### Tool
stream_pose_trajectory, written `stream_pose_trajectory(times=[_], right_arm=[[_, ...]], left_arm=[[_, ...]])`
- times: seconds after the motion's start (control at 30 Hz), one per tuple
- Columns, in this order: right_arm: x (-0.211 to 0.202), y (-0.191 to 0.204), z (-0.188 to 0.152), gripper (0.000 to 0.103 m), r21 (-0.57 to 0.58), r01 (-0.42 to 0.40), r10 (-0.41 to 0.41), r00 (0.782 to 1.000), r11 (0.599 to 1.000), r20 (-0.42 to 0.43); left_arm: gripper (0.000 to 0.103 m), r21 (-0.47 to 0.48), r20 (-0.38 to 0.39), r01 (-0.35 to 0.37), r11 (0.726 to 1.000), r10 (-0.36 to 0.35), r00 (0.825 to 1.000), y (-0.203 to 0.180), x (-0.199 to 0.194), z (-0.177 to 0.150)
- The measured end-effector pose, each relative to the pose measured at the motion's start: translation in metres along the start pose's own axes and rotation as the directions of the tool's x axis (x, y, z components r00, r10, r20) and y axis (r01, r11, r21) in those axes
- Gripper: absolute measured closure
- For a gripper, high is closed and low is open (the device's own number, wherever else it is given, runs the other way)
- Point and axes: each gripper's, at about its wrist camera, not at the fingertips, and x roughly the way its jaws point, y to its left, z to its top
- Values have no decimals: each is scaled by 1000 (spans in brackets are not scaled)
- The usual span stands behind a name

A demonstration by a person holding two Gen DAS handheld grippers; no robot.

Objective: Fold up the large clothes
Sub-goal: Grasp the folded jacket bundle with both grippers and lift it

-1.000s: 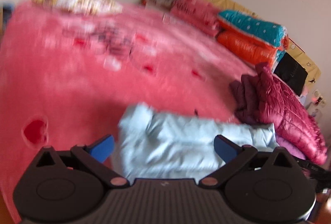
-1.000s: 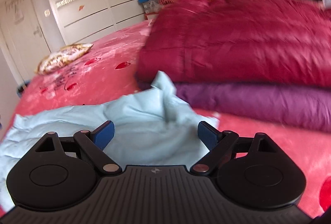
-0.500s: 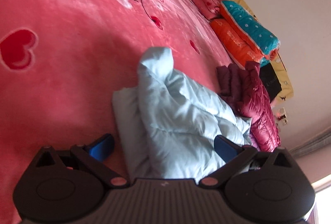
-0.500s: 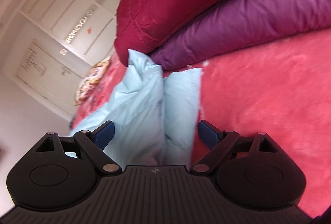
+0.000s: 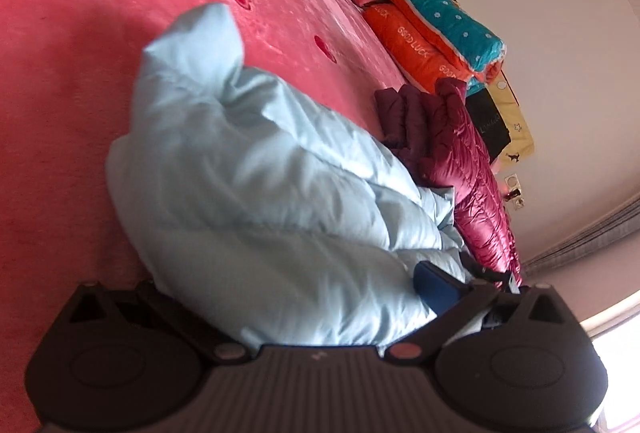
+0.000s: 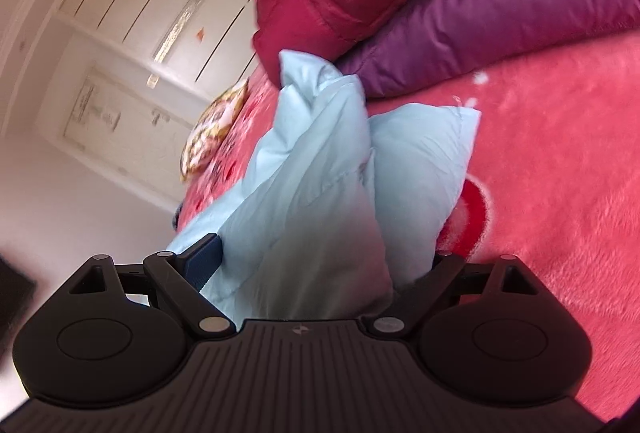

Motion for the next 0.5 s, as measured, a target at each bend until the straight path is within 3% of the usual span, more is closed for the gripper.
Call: stream_pose_trajectory(times=[0.1,0.23,0.33,0.5], right_arm=[[-3,2,-4,0,45,25,-27,999,999,35],[2,22,-13,0,20,108,-109,993,994,41],[5,39,-20,5,-20,183,-182,983,983,31],[-4,67,-40,34,-95,305,-300,952,948,66]], left_arm=[[1,-25,16,13,1000,-13,1000,0,2,-1],[3,-33,42,21,999,-20,999,0,0,-4],[19,-43,57,3,999,0,998,2,-3,-7],[47,-70,79,-10,998,15,997,2,-10,-14]])
